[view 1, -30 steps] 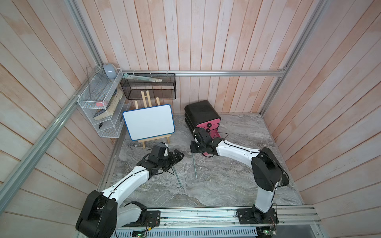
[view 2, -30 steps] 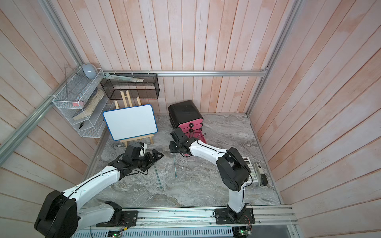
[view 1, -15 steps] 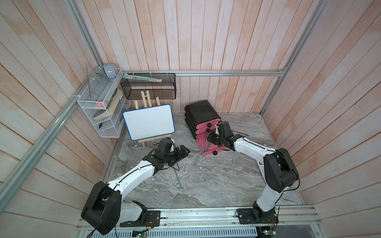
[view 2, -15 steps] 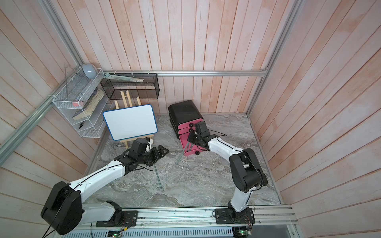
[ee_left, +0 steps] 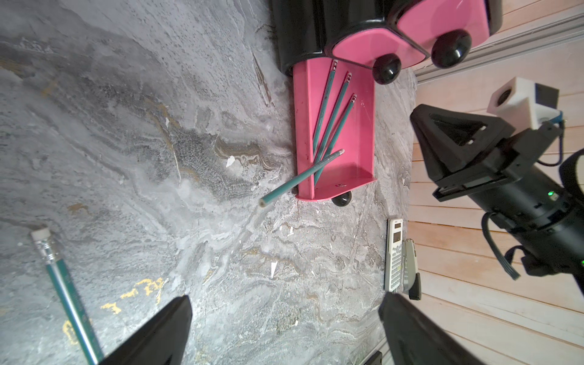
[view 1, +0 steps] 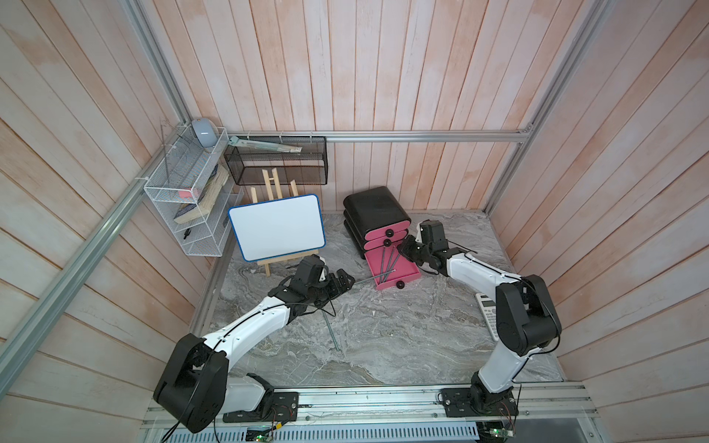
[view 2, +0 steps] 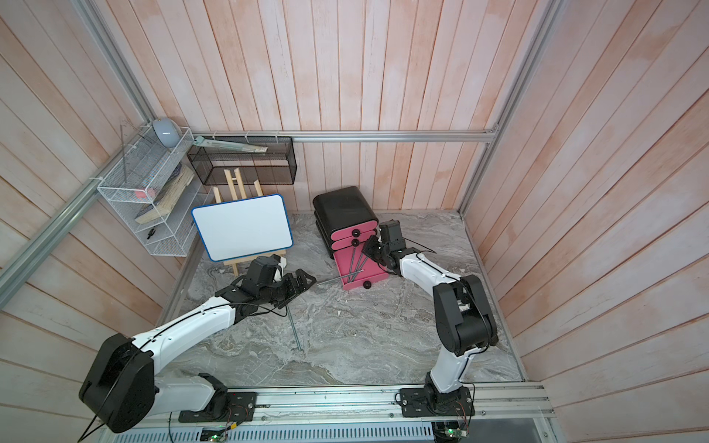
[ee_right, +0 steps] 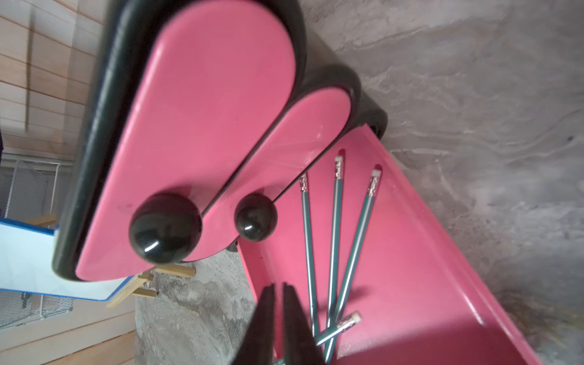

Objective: Please place the pencils in the drawer according to their color
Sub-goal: Place the pencil in the drawer.

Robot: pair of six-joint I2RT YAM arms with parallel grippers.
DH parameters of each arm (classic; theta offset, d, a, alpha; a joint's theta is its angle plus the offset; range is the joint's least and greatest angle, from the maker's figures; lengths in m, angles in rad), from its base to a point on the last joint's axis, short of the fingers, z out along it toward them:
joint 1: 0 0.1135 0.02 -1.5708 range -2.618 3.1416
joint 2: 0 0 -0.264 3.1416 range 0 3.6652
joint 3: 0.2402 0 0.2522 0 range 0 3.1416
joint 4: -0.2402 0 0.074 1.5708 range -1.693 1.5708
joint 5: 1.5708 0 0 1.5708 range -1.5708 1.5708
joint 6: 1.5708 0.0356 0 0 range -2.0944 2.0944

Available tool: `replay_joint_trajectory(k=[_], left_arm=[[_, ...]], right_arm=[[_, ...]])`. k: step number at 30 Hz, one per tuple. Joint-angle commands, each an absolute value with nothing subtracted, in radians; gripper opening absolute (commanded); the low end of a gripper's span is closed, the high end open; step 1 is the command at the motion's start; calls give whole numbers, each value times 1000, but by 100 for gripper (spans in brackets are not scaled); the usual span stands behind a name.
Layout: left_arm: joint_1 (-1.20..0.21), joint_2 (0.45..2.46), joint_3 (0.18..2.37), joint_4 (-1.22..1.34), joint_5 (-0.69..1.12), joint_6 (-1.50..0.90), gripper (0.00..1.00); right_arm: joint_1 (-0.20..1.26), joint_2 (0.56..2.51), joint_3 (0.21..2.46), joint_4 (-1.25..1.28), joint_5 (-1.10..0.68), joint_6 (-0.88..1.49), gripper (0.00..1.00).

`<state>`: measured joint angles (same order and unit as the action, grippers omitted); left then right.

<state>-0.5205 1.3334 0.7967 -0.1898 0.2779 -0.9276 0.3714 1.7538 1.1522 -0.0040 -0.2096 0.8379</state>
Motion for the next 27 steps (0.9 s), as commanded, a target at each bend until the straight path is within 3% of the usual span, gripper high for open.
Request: replay_joint_trajectory(k=[1,3,6,27], left_arm=[[-526,1347,832,-196,256,-911,100],[-526,1347,834,-196,255,-910,100],[-526,1349,841,-199,254,-905,100],[-471,1268,824,-254,209,-897,100]], right_arm=[[409,1715,1106,-4,-240,826,37],[434,1700,1075,-8,-236,821,46],[462,1691,1041,-3,-242,825,50],[680,1789,1086,66,-291,946,51]])
